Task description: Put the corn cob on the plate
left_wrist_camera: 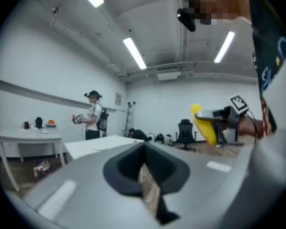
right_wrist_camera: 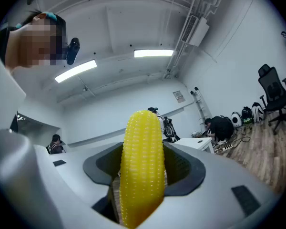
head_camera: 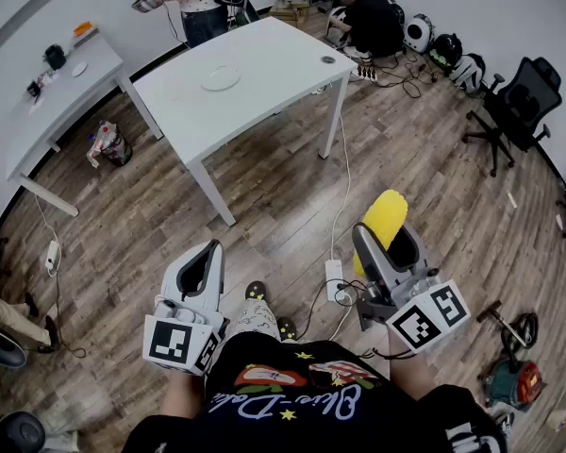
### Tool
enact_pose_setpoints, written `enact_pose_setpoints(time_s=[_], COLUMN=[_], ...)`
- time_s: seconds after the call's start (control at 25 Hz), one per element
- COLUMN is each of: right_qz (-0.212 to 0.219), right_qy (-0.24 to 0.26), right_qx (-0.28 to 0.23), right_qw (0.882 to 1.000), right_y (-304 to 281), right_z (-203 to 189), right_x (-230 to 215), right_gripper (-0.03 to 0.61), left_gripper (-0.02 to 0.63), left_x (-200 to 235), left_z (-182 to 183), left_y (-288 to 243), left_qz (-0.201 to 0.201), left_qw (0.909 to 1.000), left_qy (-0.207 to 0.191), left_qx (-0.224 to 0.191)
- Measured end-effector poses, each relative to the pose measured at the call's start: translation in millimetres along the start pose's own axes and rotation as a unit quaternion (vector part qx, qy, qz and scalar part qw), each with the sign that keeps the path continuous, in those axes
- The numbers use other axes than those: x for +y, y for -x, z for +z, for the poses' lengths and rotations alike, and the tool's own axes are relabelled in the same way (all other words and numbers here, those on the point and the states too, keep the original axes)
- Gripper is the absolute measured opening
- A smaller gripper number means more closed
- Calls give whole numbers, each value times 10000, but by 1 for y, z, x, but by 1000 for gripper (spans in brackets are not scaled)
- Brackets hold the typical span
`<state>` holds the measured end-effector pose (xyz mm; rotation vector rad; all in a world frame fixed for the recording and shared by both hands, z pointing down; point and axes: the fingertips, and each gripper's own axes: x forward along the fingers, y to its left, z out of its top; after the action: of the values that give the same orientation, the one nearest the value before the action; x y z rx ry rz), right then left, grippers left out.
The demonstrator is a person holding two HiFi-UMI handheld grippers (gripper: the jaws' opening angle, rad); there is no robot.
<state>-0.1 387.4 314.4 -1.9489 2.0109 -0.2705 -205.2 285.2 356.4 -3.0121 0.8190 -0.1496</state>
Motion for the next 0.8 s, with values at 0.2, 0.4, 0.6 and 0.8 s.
enact_pose_setpoints(time_s=[0.2,0.4,0.6,0.8], right_qz=[100,189,325,364], right_qy=[40,-67,180,202], right_qx=[-14,9,40,-29], right_qw=[9999,9998,9993,9991], right_y=[-32,-81,-150,-219], right_z=[1,4,28,45], right_x=[-20,-48,-79,-117], right_gripper=[264,264,264,264], left_gripper=[-3,-3,-3,-3], left_x=[23,43,90,135], left_z=[-3,-9,10,22], left_y=[-34,-98,-171,-232], left_qz=[146,36,105,244], left_qw=[9998,9998,9990,9985], left_qy=[25,128,111,49], left_qx=[-107,-148,-410,-494])
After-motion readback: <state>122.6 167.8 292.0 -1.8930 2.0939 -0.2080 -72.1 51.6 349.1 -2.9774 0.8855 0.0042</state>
